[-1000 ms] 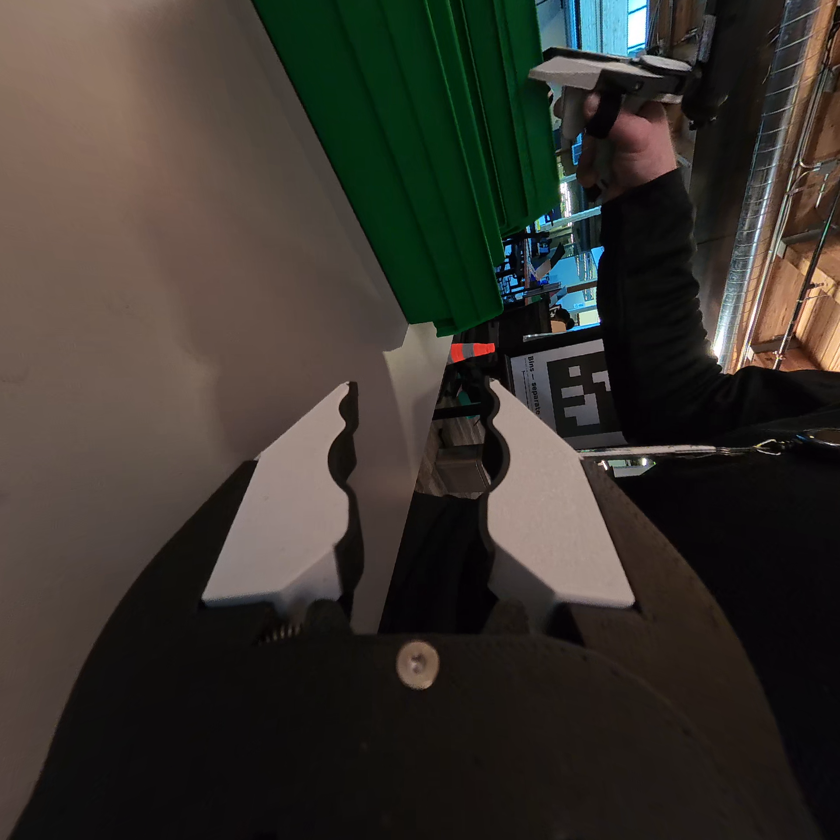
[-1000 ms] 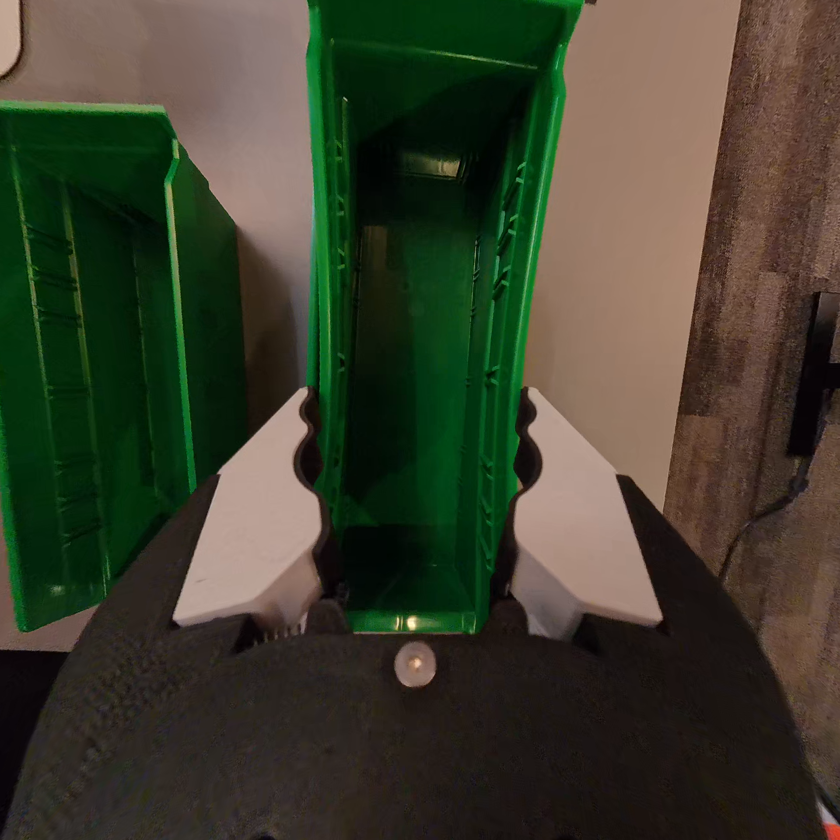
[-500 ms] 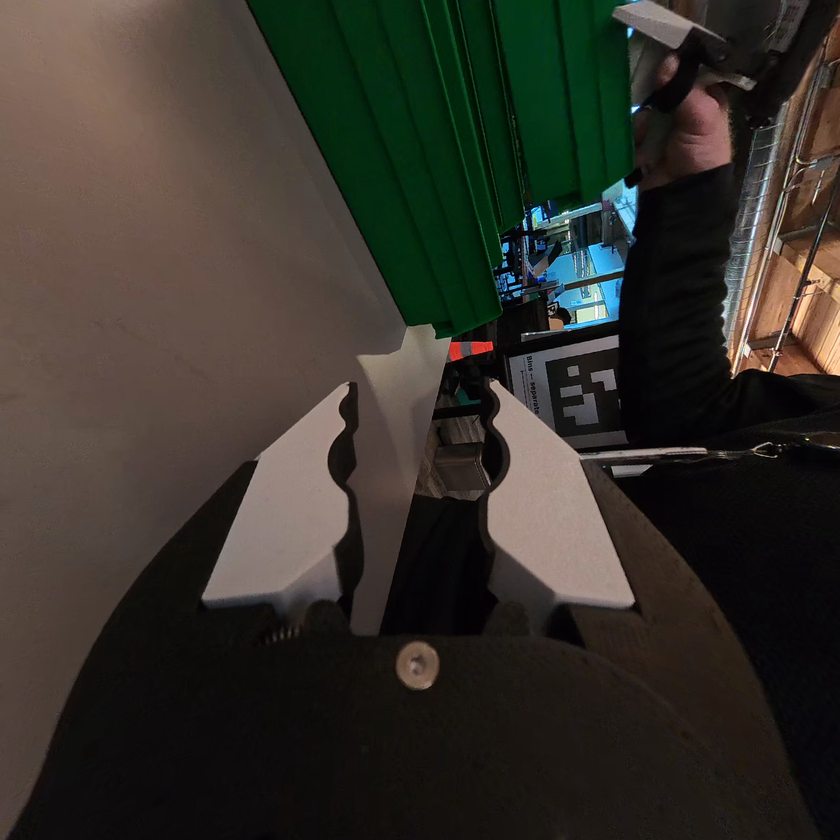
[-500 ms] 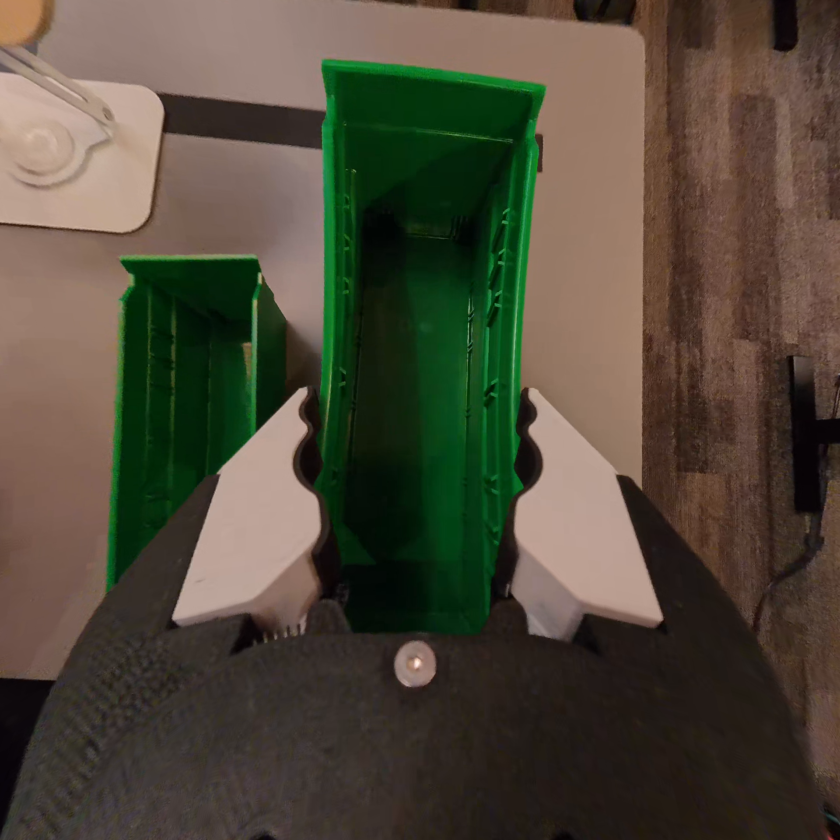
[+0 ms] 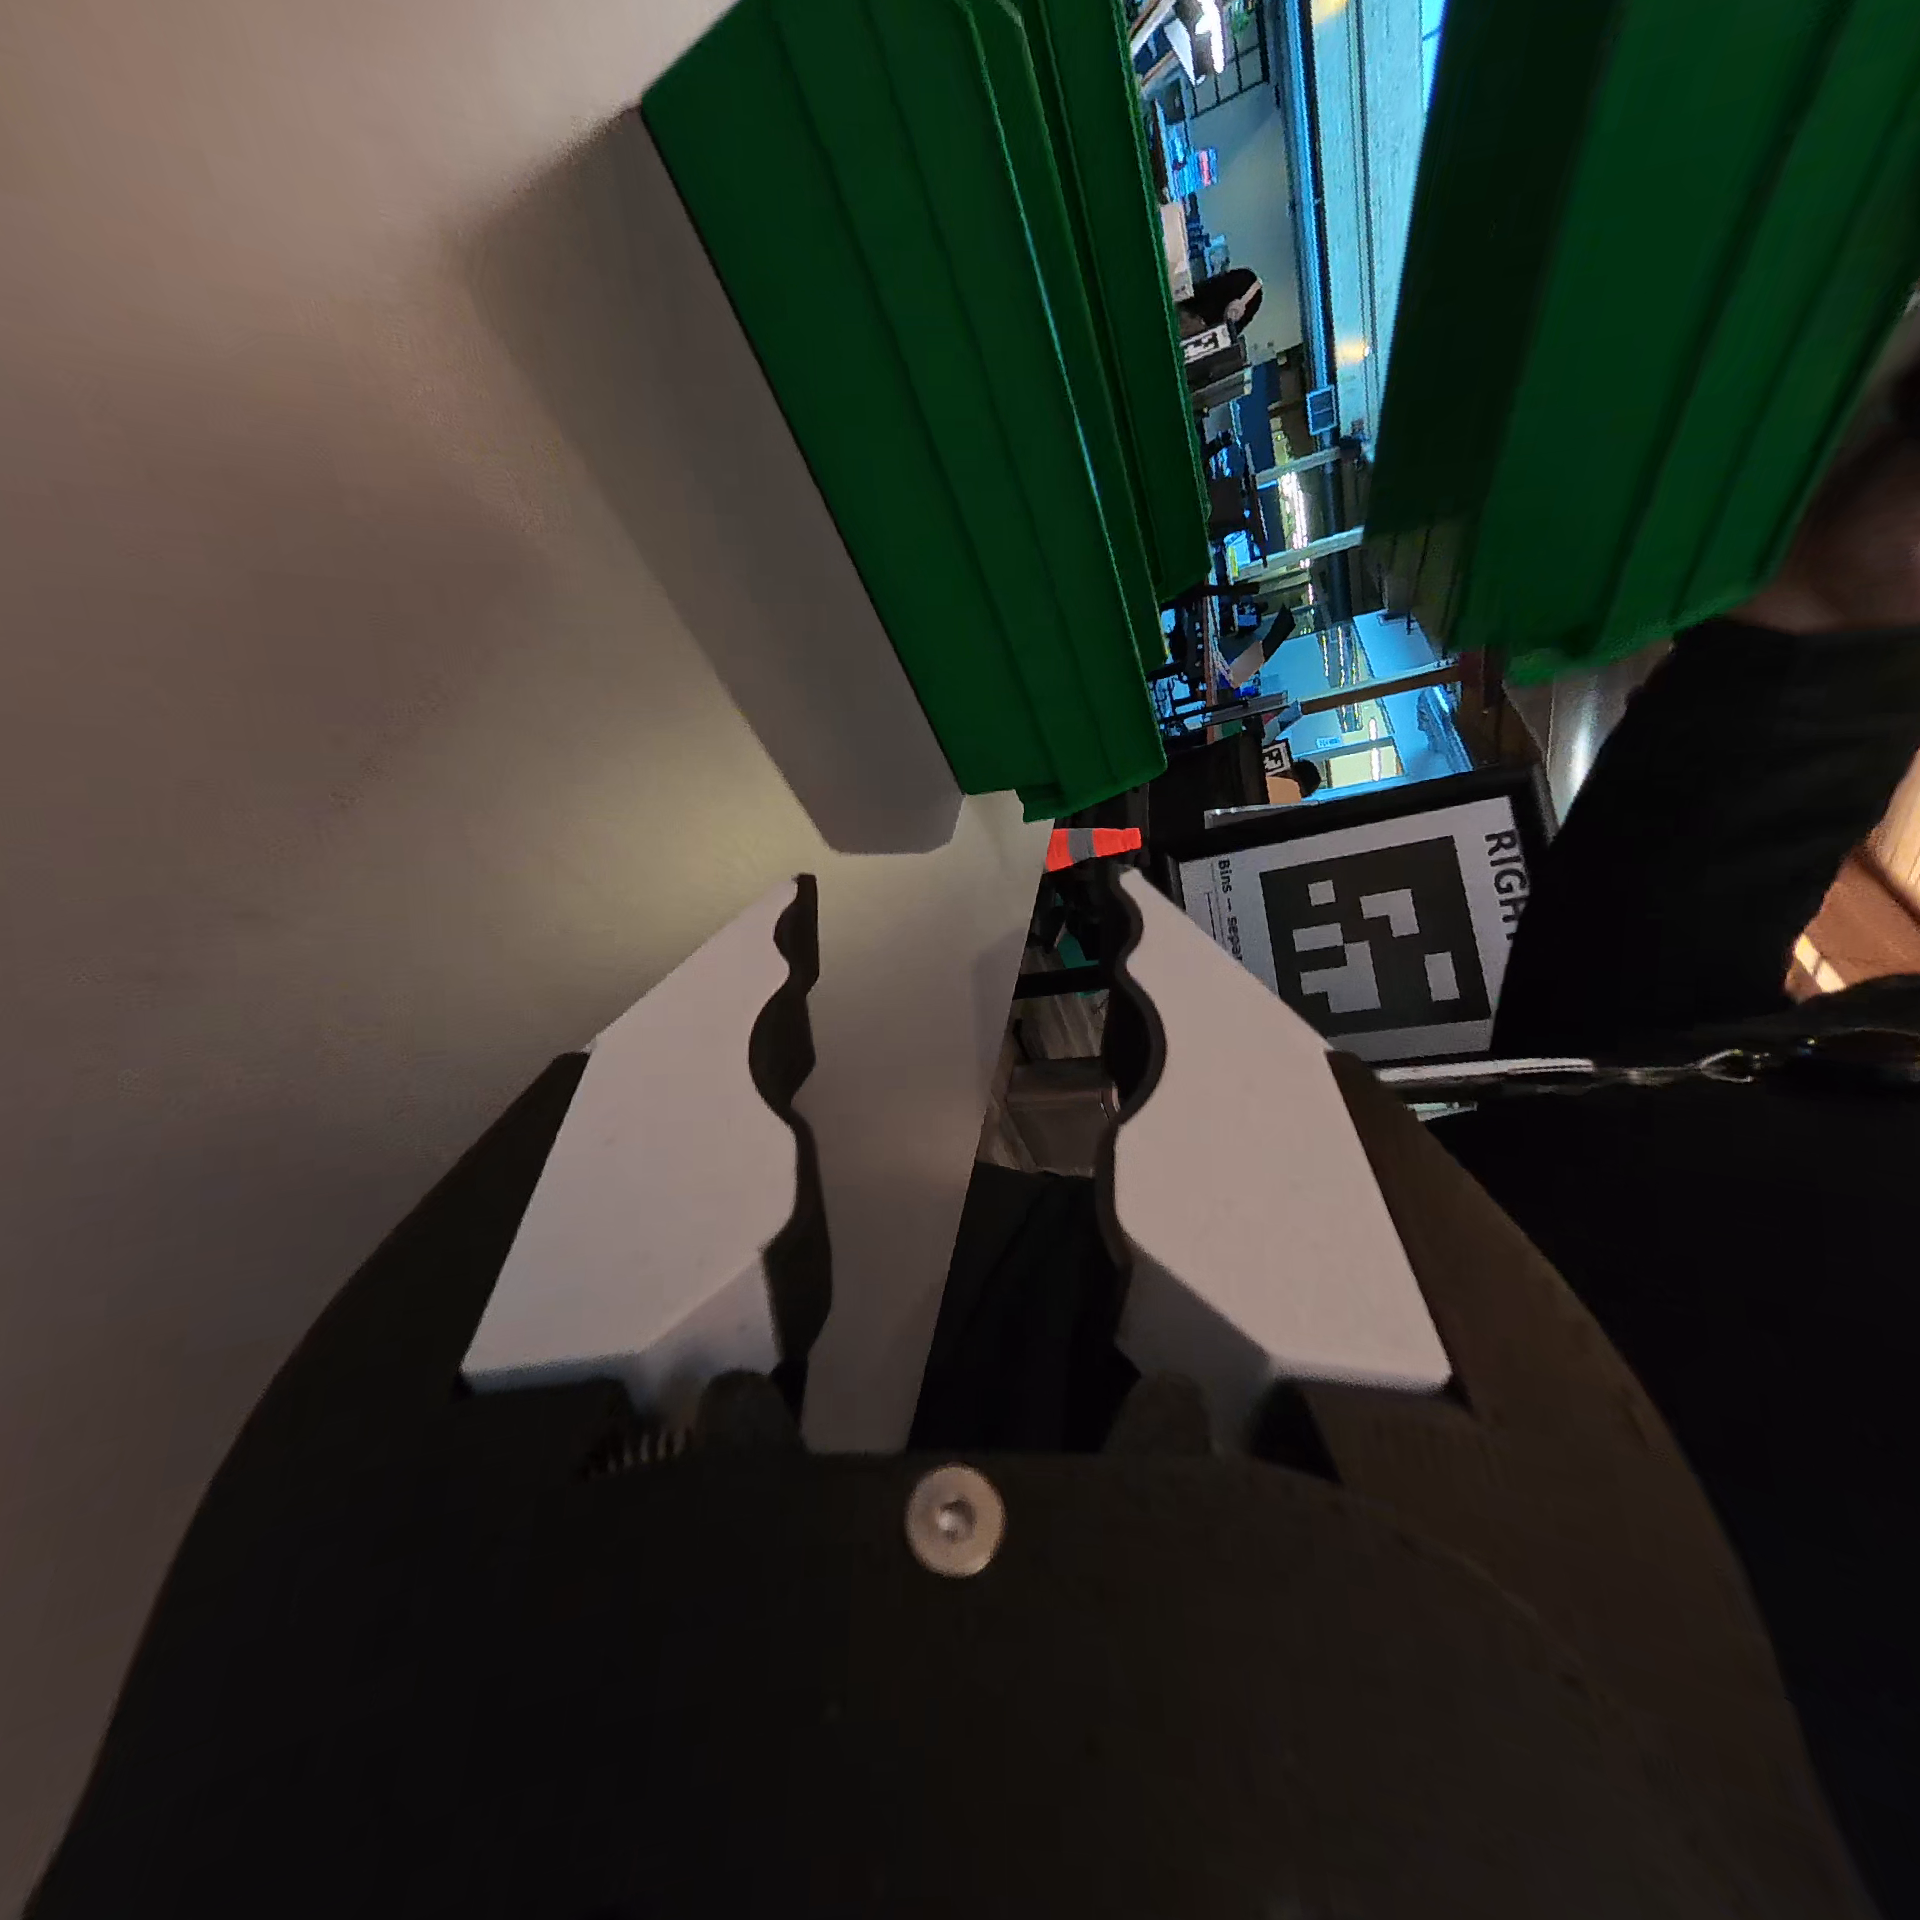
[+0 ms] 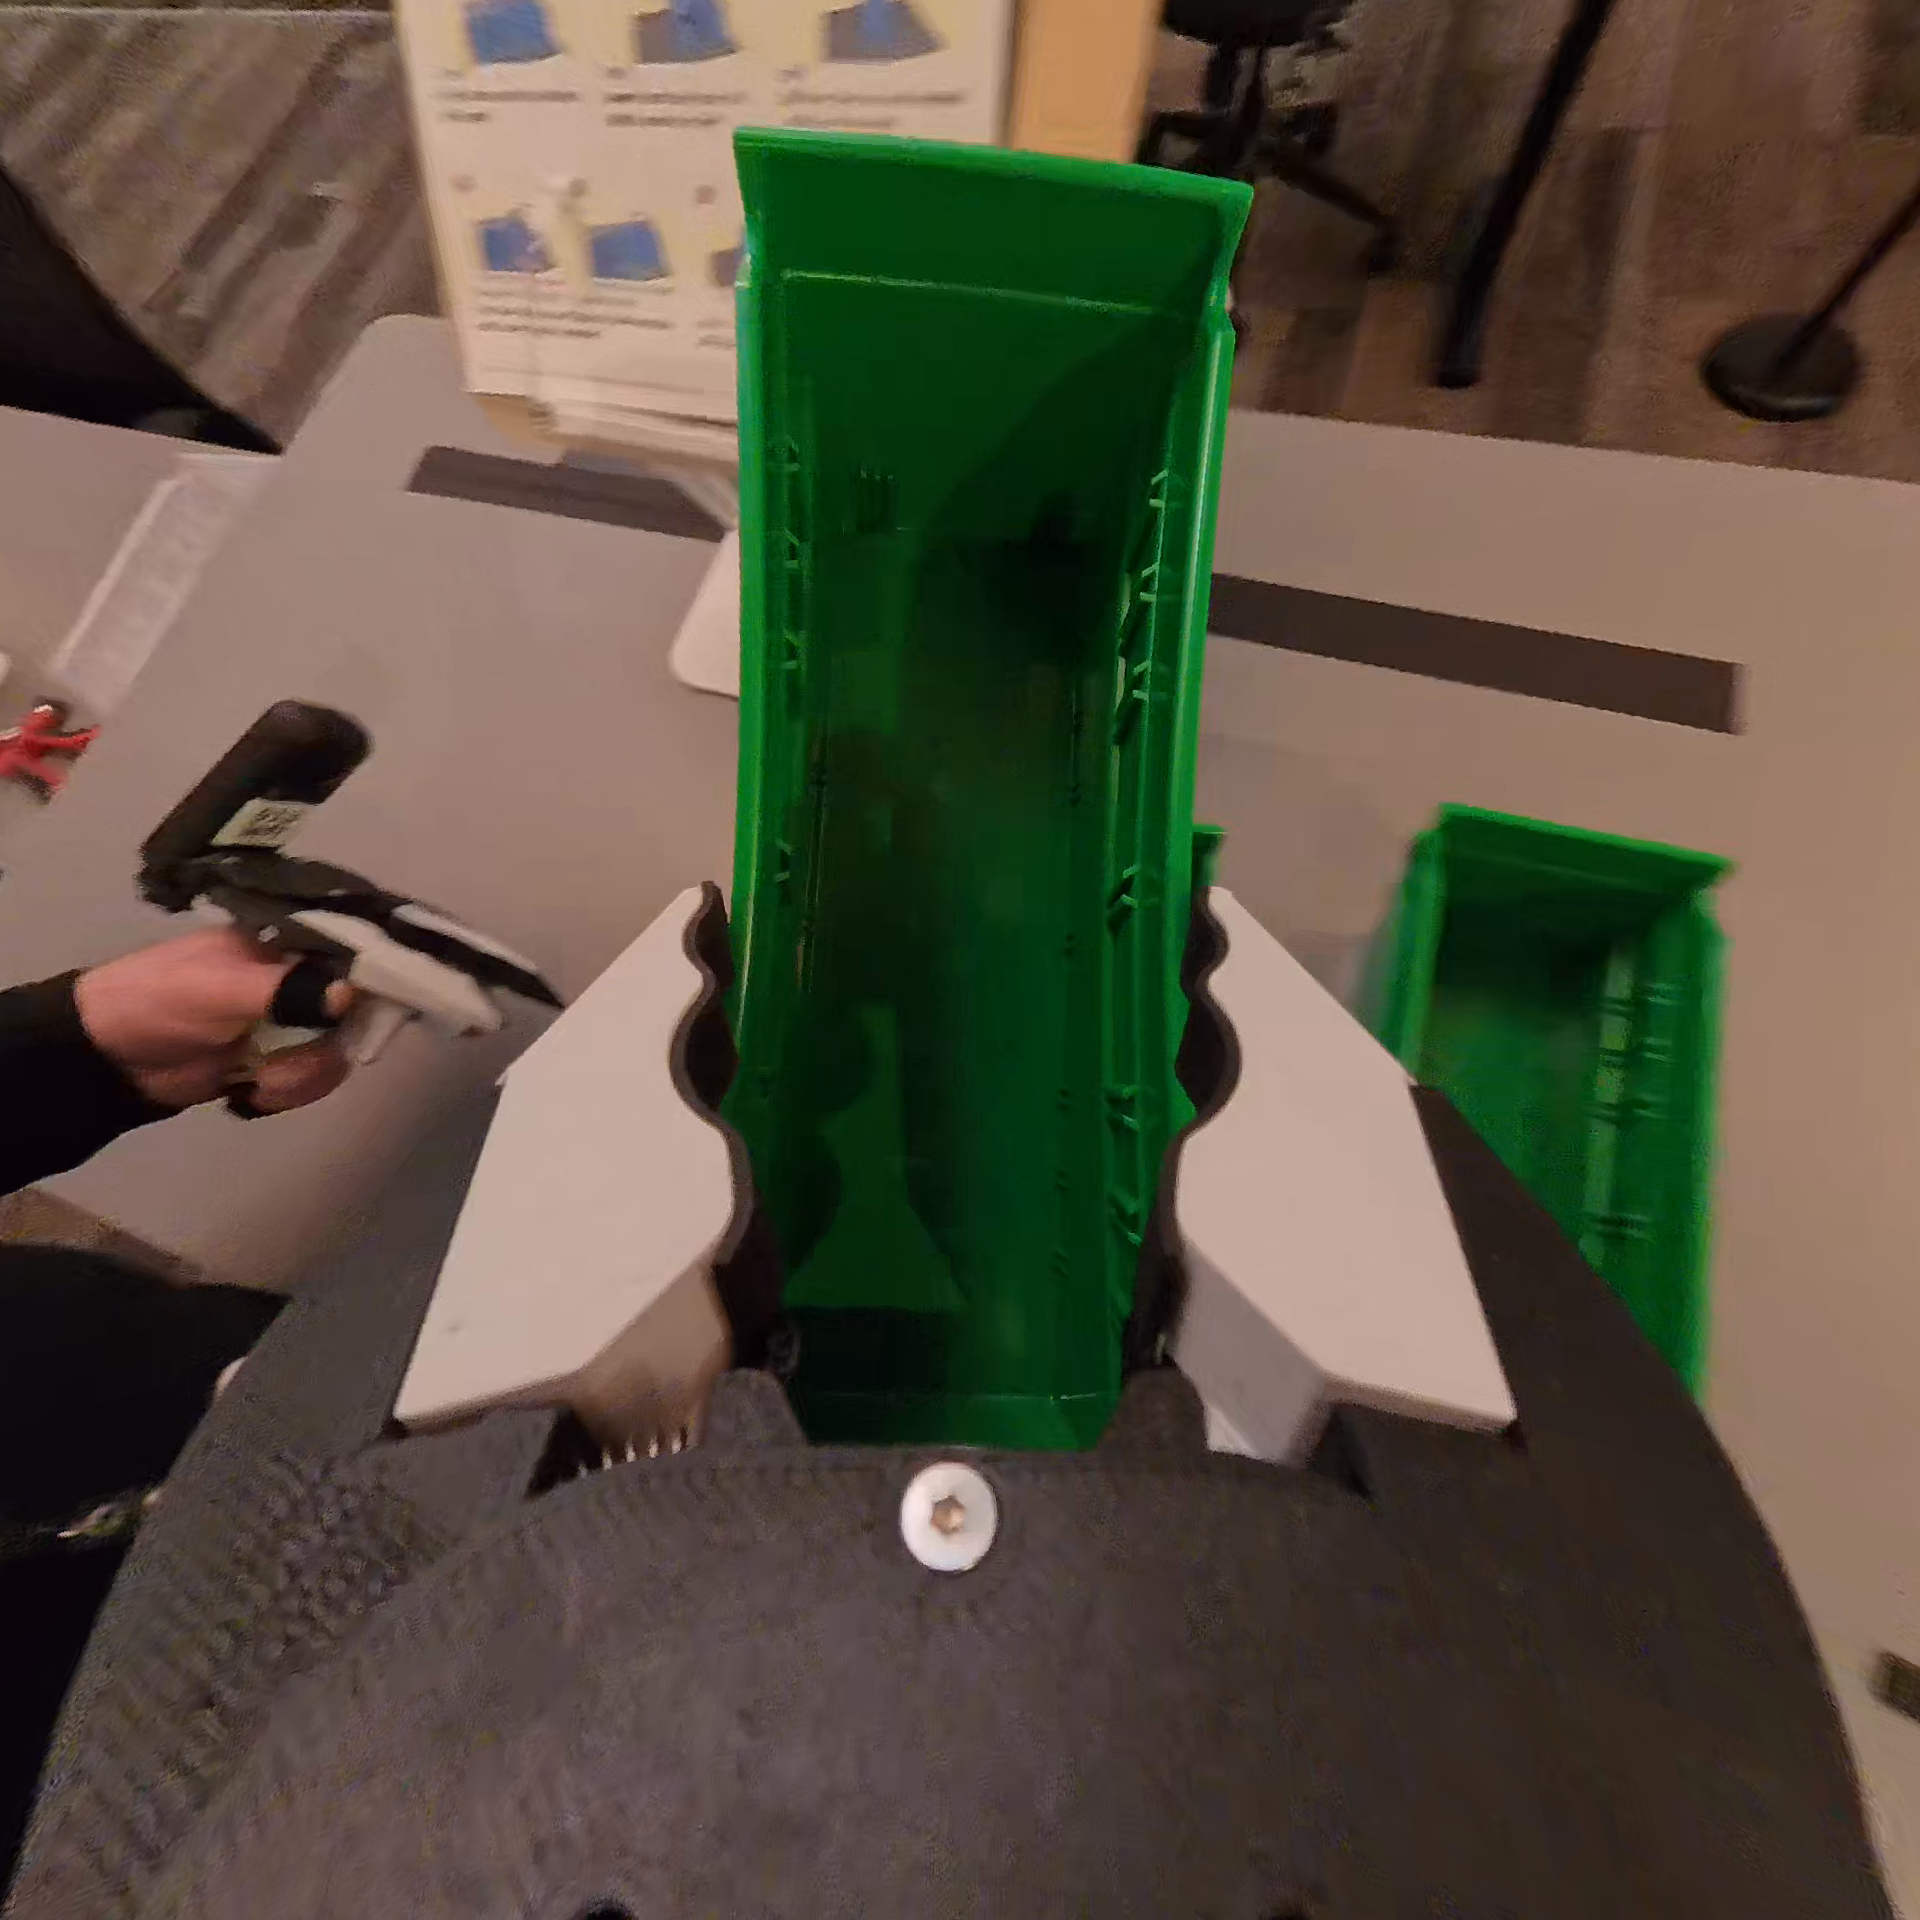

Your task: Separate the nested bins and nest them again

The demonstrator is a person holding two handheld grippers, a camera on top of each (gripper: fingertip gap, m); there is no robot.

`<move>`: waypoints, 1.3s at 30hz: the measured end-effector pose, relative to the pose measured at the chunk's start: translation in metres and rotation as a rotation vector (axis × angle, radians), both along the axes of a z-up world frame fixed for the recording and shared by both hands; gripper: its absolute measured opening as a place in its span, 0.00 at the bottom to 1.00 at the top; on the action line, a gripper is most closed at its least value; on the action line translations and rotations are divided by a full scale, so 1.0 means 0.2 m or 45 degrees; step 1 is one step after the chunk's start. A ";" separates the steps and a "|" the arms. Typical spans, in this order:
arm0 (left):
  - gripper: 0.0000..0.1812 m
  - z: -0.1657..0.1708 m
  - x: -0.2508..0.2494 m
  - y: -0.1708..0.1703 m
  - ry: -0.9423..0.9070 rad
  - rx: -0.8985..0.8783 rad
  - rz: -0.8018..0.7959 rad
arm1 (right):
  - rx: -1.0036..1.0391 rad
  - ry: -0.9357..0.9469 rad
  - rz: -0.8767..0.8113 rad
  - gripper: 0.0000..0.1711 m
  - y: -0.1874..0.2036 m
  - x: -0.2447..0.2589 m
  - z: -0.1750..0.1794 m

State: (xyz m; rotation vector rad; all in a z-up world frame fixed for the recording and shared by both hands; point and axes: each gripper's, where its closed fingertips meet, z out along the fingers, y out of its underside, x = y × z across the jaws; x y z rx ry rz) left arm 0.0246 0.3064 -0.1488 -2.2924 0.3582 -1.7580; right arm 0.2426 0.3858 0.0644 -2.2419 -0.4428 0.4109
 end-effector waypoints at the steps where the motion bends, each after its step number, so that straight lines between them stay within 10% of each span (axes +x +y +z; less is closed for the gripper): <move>1: 0.28 0.02 -0.01 0.02 -0.006 0.011 0.017 | -0.015 0.025 0.023 0.50 -0.02 -0.09 -0.03; 8: 0.27 0.23 0.05 0.16 -0.047 0.173 0.028 | -0.132 0.023 0.123 0.50 -0.16 -0.55 -0.40; 22: 0.27 -0.08 0.23 0.17 0.089 0.054 -0.044 | -0.208 -0.203 -0.121 0.54 -0.18 -0.51 -1.07; 33: 0.27 -0.08 0.27 0.15 0.087 0.057 -0.083 | -0.129 -0.135 -0.113 0.70 -0.16 -0.54 -0.89; 39: 0.27 -0.08 0.23 0.16 0.084 0.056 -0.047 | -0.099 -0.268 -0.286 0.69 0.02 0.18 -0.64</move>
